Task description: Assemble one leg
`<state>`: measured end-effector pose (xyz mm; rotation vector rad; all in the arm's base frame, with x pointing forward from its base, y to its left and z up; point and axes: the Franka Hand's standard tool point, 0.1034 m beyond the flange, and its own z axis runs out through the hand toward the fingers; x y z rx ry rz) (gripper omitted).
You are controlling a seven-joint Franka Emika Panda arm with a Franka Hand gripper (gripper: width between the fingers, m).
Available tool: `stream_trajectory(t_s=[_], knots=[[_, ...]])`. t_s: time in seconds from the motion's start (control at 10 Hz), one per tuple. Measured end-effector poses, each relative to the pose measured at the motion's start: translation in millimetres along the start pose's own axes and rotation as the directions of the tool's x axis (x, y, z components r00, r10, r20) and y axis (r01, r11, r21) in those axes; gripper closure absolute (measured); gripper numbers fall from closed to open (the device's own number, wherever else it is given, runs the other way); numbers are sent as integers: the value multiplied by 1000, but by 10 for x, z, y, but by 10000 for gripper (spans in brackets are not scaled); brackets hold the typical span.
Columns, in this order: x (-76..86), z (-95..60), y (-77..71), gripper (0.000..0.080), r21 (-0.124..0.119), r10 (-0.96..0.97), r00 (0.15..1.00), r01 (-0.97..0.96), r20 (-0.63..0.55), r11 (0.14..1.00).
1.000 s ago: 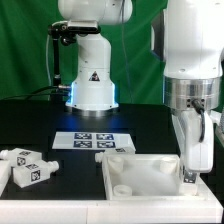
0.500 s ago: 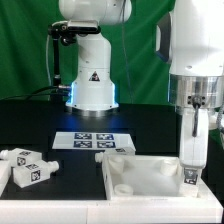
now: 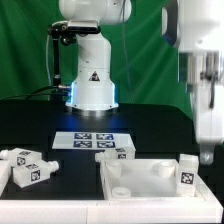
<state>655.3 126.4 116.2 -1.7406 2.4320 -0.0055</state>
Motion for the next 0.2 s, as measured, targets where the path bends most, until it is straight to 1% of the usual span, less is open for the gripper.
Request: stream_trajectory(t_s=[0.2], knots=[[19, 34, 6, 152, -2, 1, 1000, -1, -4, 1000]])
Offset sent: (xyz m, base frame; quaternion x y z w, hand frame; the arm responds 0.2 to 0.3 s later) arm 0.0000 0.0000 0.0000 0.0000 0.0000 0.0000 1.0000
